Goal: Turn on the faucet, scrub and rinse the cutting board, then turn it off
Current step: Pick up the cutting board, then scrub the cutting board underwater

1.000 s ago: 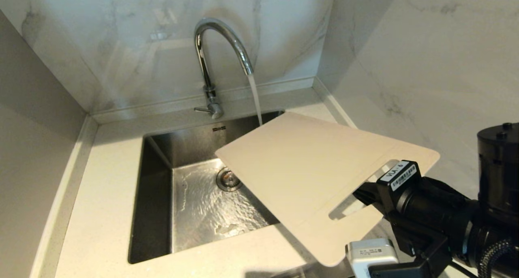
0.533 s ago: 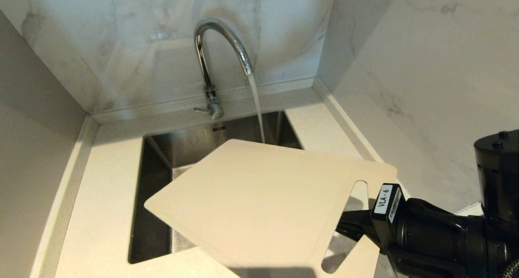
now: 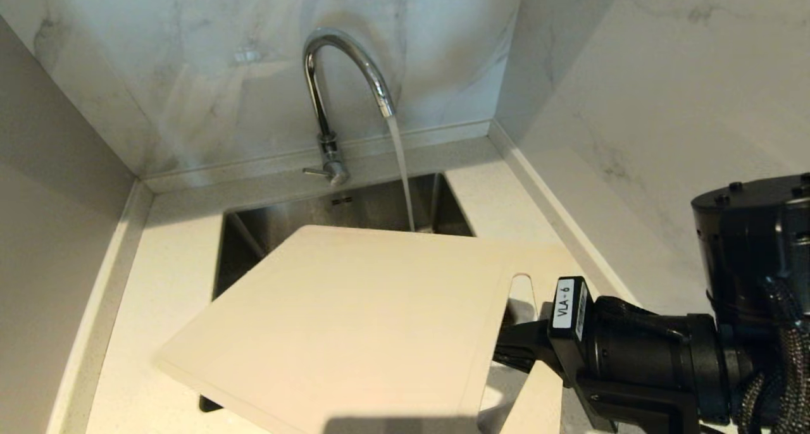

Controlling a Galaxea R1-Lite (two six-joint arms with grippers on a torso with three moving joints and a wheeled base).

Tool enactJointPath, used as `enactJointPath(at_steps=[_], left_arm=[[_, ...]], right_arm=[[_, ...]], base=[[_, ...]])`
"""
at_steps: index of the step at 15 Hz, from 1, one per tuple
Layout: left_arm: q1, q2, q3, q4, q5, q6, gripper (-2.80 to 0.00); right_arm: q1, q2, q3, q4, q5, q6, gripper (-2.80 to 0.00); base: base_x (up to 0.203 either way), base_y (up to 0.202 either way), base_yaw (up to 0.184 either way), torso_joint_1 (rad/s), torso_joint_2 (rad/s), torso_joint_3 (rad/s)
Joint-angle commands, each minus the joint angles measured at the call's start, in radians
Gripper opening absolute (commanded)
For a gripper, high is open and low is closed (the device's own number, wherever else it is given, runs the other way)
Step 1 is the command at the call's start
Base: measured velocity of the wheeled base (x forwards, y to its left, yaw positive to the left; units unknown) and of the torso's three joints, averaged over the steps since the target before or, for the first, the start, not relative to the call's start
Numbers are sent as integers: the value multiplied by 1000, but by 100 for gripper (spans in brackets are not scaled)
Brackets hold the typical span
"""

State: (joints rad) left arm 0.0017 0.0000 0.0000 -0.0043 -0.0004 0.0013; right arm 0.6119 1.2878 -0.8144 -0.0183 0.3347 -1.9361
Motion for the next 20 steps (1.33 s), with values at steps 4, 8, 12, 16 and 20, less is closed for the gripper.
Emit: enactJointPath(at_steps=[4, 8, 12, 16, 20], left_arm=[[1, 2, 2, 0, 0, 0, -280], [1, 2, 2, 0, 0, 0, -280], [1, 2, 2, 0, 0, 0, -280], [0, 2, 2, 0, 0, 0, -280], [1, 2, 2, 0, 0, 0, -280]], right_arm=[[0, 82, -88, 32, 22, -106, -280], [-1, 131, -237, 165, 30, -281, -280], [-13, 214, -361, 299, 22, -409, -280], [-26, 306, -477, 422, -5, -525, -280], [-61, 397, -583, 470, -9, -602, -280]], base=[[0, 0, 0, 0, 0, 0], [0, 0, 0, 0, 0, 0], [0, 0, 0, 0, 0, 0], [0, 0, 0, 0, 0, 0], [0, 0, 0, 0, 0, 0]])
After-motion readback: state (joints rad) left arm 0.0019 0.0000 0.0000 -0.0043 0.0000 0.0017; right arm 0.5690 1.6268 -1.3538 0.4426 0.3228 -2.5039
